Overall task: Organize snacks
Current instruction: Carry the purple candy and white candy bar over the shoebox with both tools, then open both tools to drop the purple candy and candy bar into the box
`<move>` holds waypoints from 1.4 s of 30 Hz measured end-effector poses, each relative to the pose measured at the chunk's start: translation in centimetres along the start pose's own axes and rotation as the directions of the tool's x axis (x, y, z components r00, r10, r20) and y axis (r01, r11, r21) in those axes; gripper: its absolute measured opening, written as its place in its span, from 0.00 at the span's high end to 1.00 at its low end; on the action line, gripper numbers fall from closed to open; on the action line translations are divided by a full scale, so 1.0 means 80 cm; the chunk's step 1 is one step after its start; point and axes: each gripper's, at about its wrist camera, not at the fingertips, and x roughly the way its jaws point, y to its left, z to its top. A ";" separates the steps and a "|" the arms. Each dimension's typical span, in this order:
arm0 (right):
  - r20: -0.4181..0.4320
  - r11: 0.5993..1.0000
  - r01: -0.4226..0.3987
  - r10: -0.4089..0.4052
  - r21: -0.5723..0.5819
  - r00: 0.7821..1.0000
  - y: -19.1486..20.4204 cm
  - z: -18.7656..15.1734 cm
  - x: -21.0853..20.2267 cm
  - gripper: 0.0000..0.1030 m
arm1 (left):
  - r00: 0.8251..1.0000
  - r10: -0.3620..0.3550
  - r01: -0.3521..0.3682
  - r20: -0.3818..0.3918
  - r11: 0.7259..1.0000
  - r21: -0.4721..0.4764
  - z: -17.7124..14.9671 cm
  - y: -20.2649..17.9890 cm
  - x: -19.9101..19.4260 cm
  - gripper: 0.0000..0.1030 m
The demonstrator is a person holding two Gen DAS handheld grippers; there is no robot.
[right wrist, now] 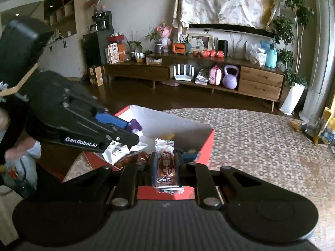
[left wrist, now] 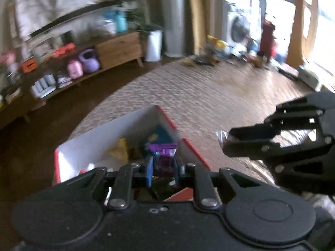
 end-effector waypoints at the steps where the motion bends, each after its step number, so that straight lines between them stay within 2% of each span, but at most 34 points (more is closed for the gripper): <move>1: -0.001 1.000 -0.003 0.003 0.001 1.000 0.004 0.002 0.005 0.84 | 1.000 0.017 -0.017 0.004 0.999 -0.028 -0.004 0.005 0.000 0.84; 4: -0.004 1.000 -0.008 0.008 0.001 1.000 0.017 0.005 0.018 0.84 | 0.998 0.064 -0.061 0.019 0.992 -0.107 -0.012 0.018 0.000 0.84; 6: -0.007 1.000 -0.005 0.005 -0.005 1.000 0.024 0.006 0.027 0.84 | 0.997 0.065 -0.059 0.030 0.984 -0.168 -0.018 0.034 -0.003 0.84; 11: -0.022 1.000 -0.005 0.005 -0.003 1.000 0.031 0.011 0.056 0.84 | 0.990 0.125 -0.105 0.066 0.963 -0.247 -0.028 0.058 -0.002 0.84; 15: -0.053 1.000 0.012 -0.012 0.003 0.999 0.035 0.018 0.092 0.84 | 0.989 0.141 -0.119 0.052 0.946 -0.300 -0.033 0.079 0.013 0.84; 22: -0.121 0.998 0.059 -0.054 0.034 0.991 0.032 0.017 0.150 0.84 | 0.988 0.155 -0.146 0.001 0.930 -0.338 -0.044 0.100 0.052 0.83; 26: -0.164 0.995 0.069 -0.055 0.077 0.985 0.019 0.009 0.165 0.84 | 0.990 0.134 -0.139 -0.039 0.927 -0.349 -0.051 0.105 0.074 0.84; 30: -0.205 0.992 0.082 -0.061 0.099 0.977 0.013 0.002 0.177 0.84 | 0.987 0.134 -0.154 -0.085 0.933 -0.326 -0.055 0.103 0.091 0.83; 37: -0.253 0.990 0.080 -0.047 0.119 0.966 0.011 -0.007 0.188 0.84 | 0.984 0.090 -0.133 -0.153 0.946 -0.297 -0.059 0.099 0.114 0.81; 42: -0.263 0.988 0.064 -0.025 0.139 0.964 0.012 -0.012 0.184 0.84 | 0.985 0.073 -0.115 -0.155 0.952 -0.284 -0.063 0.090 0.112 0.72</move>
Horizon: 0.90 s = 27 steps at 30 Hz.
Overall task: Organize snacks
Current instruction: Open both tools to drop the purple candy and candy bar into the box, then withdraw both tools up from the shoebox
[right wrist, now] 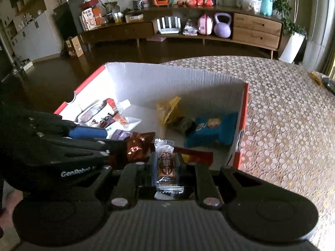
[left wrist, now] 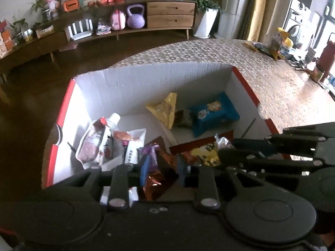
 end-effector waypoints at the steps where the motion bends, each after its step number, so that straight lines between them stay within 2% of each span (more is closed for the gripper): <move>1: 0.002 1.000 -0.001 0.001 0.003 1.000 0.001 0.000 -0.002 0.84 | 1.000 -0.001 0.001 0.003 1.000 0.004 -0.002 -0.002 -0.002 0.69; 3: 0.009 1.000 0.003 -0.003 -0.001 1.000 0.002 -0.003 -0.008 0.84 | 1.000 0.011 -0.011 0.011 1.000 0.000 -0.004 -0.003 -0.007 0.63; 7: 0.015 1.000 -0.006 0.006 0.011 1.000 0.000 -0.006 -0.020 0.84 | 0.999 0.047 -0.046 0.027 0.999 -0.022 -0.008 0.000 -0.016 0.34; 8: 0.016 1.000 -0.006 0.005 0.014 1.000 -0.001 -0.006 -0.022 0.83 | 0.998 0.053 -0.052 0.036 0.998 -0.021 -0.009 0.001 -0.020 0.29; 13: 0.036 0.999 -0.025 0.024 0.021 0.999 -0.001 -0.010 -0.037 0.80 | 0.994 0.083 -0.081 0.068 0.996 -0.028 -0.016 0.002 -0.039 0.18; 15: 0.044 0.999 -0.027 0.026 0.018 0.999 0.001 -0.012 -0.043 0.75 | 0.992 0.094 -0.092 0.085 0.995 -0.030 -0.019 0.003 -0.047 0.16; 17: 0.063 0.999 -0.031 0.029 0.018 0.998 0.003 -0.015 -0.050 0.58 | 0.990 0.095 -0.091 0.106 0.995 -0.042 -0.022 0.006 -0.056 0.12; 18: 0.079 0.999 -0.033 0.031 0.024 0.996 0.002 -0.016 -0.056 0.53 | 0.988 0.095 -0.090 0.118 0.995 -0.051 -0.023 0.008 -0.061 0.10; 20: 0.106 0.998 -0.035 0.031 0.043 0.994 0.001 -0.020 -0.066 0.38 | 0.986 0.084 -0.074 0.147 0.995 -0.071 -0.028 0.013 -0.072 0.03; 22: 0.127 0.997 -0.056 0.048 0.059 0.991 -0.003 -0.023 -0.076 0.32 | 0.982 0.071 -0.056 0.175 0.994 -0.092 -0.034 0.017 -0.084 0.00; 24: 0.149 0.996 -0.060 0.050 0.065 0.988 -0.002 -0.027 -0.087 0.31 | 0.978 0.054 -0.035 0.201 0.995 -0.098 -0.040 0.016 -0.095 0.00; 27: 0.166 0.996 -0.062 0.051 0.065 0.985 0.001 -0.031 -0.101 0.25 | 0.970 0.060 -0.040 0.236 0.995 -0.090 -0.049 0.010 -0.112 0.00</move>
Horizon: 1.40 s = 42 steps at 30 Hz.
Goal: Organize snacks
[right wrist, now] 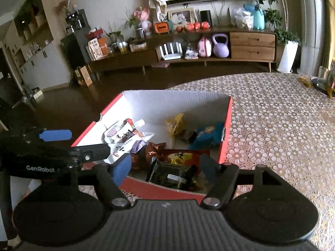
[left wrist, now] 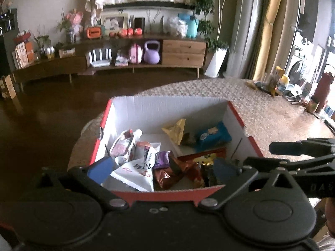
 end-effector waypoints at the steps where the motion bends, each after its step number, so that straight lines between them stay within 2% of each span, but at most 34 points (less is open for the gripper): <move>1: 0.009 1.000 0.000 0.000 -0.001 1.000 0.002 0.000 -0.005 0.23 | 1.000 -0.001 0.001 0.012 1.000 0.002 -0.001 -0.001 -0.005 0.00; 7: 0.063 1.000 -0.019 0.019 -0.002 0.998 0.009 -0.004 -0.037 0.19 | 0.997 -0.020 0.019 0.075 1.000 0.007 -0.010 -0.007 -0.039 0.00; 16: 0.154 1.000 0.008 -0.006 -0.007 0.988 0.015 -0.023 -0.077 0.18 | 0.989 -0.054 0.057 0.139 0.998 -0.021 -0.020 -0.010 -0.075 0.00; 24: 0.214 0.999 0.034 -0.036 0.012 0.976 0.011 -0.041 -0.116 0.18 | 0.982 -0.038 0.047 0.184 0.998 -0.044 -0.030 -0.021 -0.099 0.00; 33: 0.255 0.991 0.131 -0.126 -0.003 0.959 0.022 -0.073 -0.147 0.18 | 0.979 -0.028 0.033 0.200 0.999 -0.025 -0.044 -0.041 -0.119 0.00; 38: 0.267 0.988 0.152 -0.149 0.011 0.952 0.025 -0.087 -0.158 0.18 | 0.979 0.005 -0.004 0.203 1.000 -0.002 -0.048 -0.049 -0.123 0.00; 42: 0.281 0.987 0.161 -0.157 0.008 0.947 0.027 -0.093 -0.164 0.18 | 0.980 -0.012 0.014 0.201 1.000 -0.009 -0.050 -0.048 -0.127 0.00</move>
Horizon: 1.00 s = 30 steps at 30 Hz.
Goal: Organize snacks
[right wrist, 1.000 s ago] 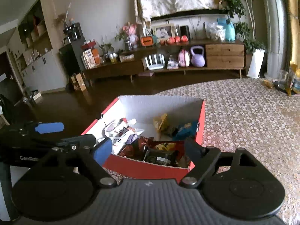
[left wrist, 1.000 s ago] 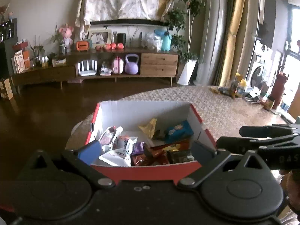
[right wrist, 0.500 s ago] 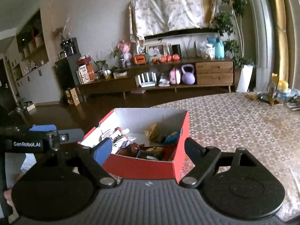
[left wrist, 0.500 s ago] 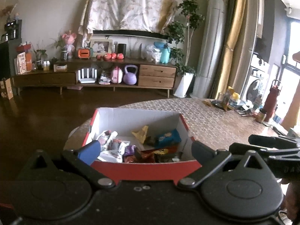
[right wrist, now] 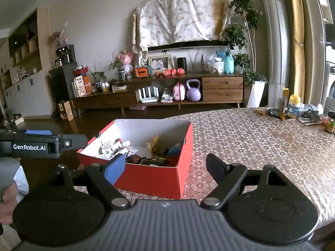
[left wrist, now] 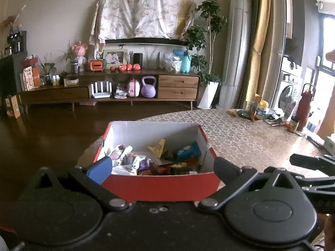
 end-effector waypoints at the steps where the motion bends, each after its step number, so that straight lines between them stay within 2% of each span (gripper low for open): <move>1: 0.004 1.000 0.002 -0.002 0.003 1.000 0.000 0.000 0.000 0.18 | 1.000 0.001 -0.001 -0.001 1.000 0.005 0.000 -0.001 -0.001 0.00; 8: 0.025 0.999 0.018 -0.019 0.028 1.000 -0.005 0.002 -0.006 0.18 | 1.000 0.008 -0.008 0.005 1.000 -0.002 -0.001 -0.002 -0.008 0.00; 30: 0.013 0.999 0.012 -0.012 0.035 1.000 -0.005 0.000 -0.001 0.18 | 1.000 0.020 -0.020 -0.017 1.000 0.001 -0.006 -0.001 -0.007 0.00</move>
